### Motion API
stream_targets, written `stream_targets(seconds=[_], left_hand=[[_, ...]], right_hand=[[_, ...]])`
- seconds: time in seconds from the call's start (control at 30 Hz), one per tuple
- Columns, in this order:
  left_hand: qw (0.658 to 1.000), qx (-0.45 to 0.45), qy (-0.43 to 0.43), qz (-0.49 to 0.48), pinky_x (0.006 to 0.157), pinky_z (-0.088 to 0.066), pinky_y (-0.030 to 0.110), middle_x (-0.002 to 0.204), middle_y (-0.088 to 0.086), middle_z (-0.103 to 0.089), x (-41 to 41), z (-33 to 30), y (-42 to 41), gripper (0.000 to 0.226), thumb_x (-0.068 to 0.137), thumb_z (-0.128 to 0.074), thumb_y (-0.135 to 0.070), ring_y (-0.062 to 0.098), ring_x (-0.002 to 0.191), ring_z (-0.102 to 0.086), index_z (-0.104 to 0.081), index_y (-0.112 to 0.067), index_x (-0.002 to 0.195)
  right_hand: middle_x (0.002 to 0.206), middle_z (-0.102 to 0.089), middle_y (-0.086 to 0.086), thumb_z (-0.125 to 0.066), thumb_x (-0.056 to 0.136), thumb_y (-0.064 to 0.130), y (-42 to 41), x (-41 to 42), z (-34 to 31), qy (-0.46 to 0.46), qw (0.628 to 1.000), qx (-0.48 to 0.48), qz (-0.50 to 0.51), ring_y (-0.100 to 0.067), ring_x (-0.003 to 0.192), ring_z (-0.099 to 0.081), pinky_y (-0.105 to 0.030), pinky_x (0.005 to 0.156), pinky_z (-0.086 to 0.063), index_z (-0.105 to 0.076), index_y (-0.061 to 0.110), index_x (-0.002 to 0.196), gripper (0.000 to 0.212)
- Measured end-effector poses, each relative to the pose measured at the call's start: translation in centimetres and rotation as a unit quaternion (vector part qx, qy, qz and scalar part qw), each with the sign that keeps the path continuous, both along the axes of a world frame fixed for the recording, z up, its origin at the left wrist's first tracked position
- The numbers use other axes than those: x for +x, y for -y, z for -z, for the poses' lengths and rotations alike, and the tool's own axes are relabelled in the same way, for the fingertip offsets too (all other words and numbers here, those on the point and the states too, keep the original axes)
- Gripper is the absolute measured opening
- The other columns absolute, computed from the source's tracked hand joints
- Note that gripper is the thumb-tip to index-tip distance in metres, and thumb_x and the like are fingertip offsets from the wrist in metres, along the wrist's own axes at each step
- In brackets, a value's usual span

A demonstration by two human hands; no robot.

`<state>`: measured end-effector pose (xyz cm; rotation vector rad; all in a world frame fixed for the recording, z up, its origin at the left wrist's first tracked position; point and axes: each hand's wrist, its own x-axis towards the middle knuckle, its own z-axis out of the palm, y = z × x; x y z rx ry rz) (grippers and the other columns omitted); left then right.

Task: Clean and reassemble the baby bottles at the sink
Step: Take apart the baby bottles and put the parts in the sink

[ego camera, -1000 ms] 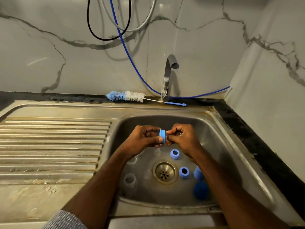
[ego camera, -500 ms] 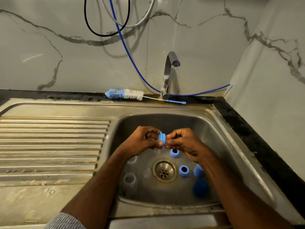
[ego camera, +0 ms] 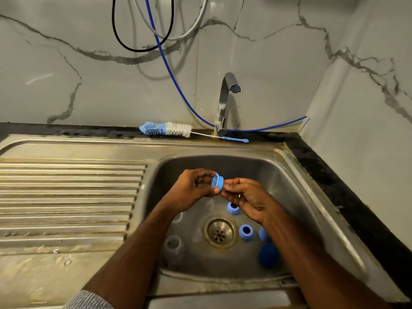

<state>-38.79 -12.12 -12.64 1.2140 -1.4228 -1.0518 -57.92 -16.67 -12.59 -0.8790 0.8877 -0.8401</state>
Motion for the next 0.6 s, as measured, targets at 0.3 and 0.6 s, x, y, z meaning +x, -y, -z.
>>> stream_targets(seconds=[0.3, 0.6], left_hand=[[0.994, -0.030, 0.109, 0.005, 0.096, -0.058, 0.037, 0.113, 0.001, -0.074, -0.26, 0.34, 0.14, 0.052, 0.079, -0.084, -0.012, 0.011, 0.102, -0.072, -0.066, -0.011, 0.127], [0.992, -0.031, 0.102, -0.061, 0.081, -0.058, 0.018, 0.117, -0.002, -0.071, -0.81, 0.54, 0.26, 0.054, 0.080, -0.083, -0.013, 0.001, 0.097, -0.070, -0.066, -0.015, 0.131]], right_hand=[[0.079, -0.072, -0.012, -0.063, 0.087, -0.011, -0.13, 0.05, 0.16, -0.026, 0.998, 0.053, 0.013, -0.020, 0.067, -0.070, -0.028, 0.059, -0.058, -0.061, 0.007, 0.105, 0.025], [0.085, -0.075, -0.013, -0.062, 0.087, -0.010, 0.38, 0.41, 0.40, -0.006, 0.999, 0.014, 0.038, -0.018, 0.074, -0.075, -0.024, 0.064, -0.059, -0.069, 0.002, 0.096, 0.016]])
